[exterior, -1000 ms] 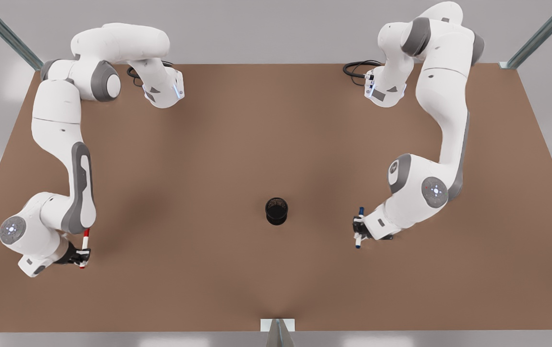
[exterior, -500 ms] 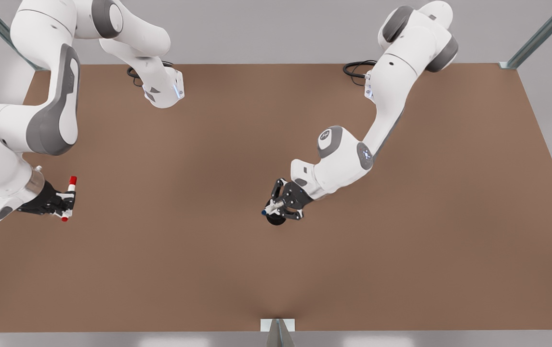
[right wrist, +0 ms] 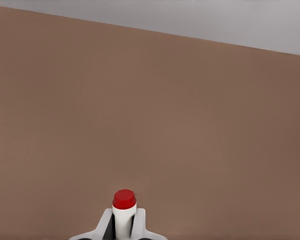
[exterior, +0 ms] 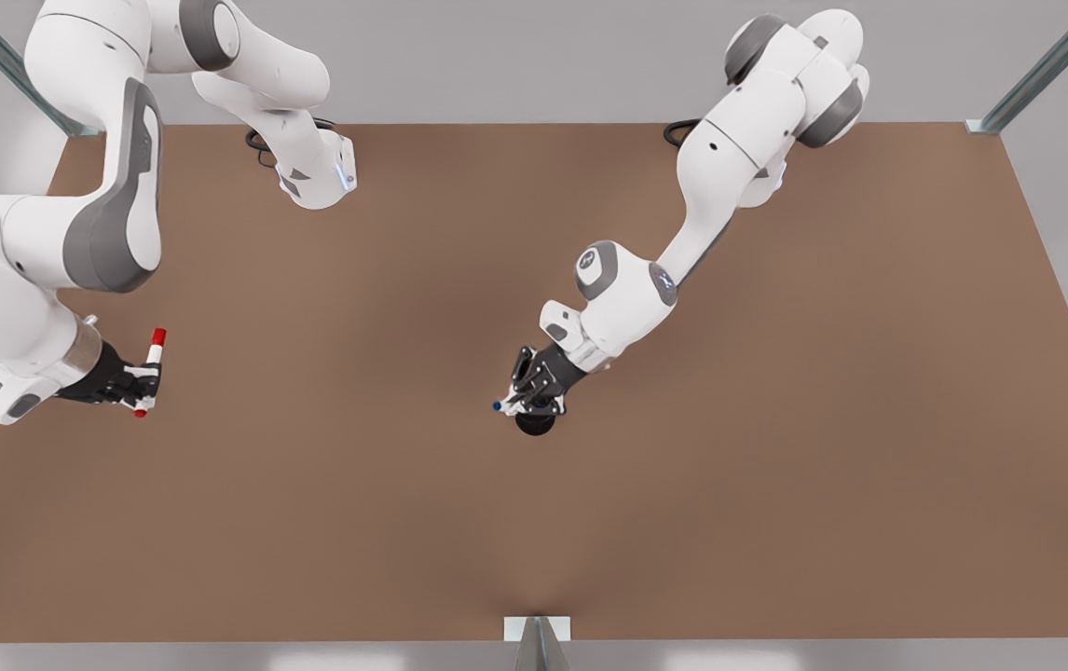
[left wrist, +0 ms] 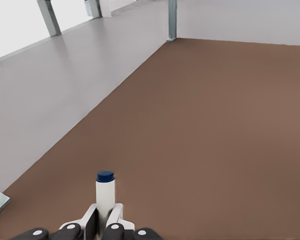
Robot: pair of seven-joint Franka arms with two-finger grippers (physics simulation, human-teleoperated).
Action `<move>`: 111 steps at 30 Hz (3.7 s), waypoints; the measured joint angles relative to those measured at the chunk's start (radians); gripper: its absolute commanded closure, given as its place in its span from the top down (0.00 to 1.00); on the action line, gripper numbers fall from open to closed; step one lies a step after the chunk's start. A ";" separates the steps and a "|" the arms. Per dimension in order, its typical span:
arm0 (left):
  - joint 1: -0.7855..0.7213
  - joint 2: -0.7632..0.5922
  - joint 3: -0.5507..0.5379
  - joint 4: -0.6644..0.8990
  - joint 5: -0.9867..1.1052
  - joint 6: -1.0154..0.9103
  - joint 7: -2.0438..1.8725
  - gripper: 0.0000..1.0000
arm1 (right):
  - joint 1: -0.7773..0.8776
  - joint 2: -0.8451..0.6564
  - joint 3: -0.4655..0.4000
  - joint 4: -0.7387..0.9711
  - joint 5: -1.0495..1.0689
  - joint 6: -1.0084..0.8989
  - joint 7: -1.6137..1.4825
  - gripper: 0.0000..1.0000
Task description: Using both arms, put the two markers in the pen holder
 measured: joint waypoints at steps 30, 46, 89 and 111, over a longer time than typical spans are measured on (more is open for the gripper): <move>-0.044 -0.014 -0.004 -0.087 -0.044 0.158 0.131 1.00 | 0.154 -0.002 0.130 0.049 -0.020 0.025 0.272 0.26; 0.415 -0.509 0.317 0.188 0.732 -1.269 -0.523 1.00 | 0.588 0.290 0.022 0.132 -0.242 0.856 0.365 0.28; 0.397 -0.464 0.319 0.179 0.753 -1.459 -1.270 1.00 | 0.836 0.274 -0.018 -0.243 -1.149 0.901 1.592 0.30; 0.379 -0.454 0.317 0.186 0.752 -1.456 -1.329 1.00 | 0.128 0.046 0.681 -0.289 -0.962 0.703 1.860 1.00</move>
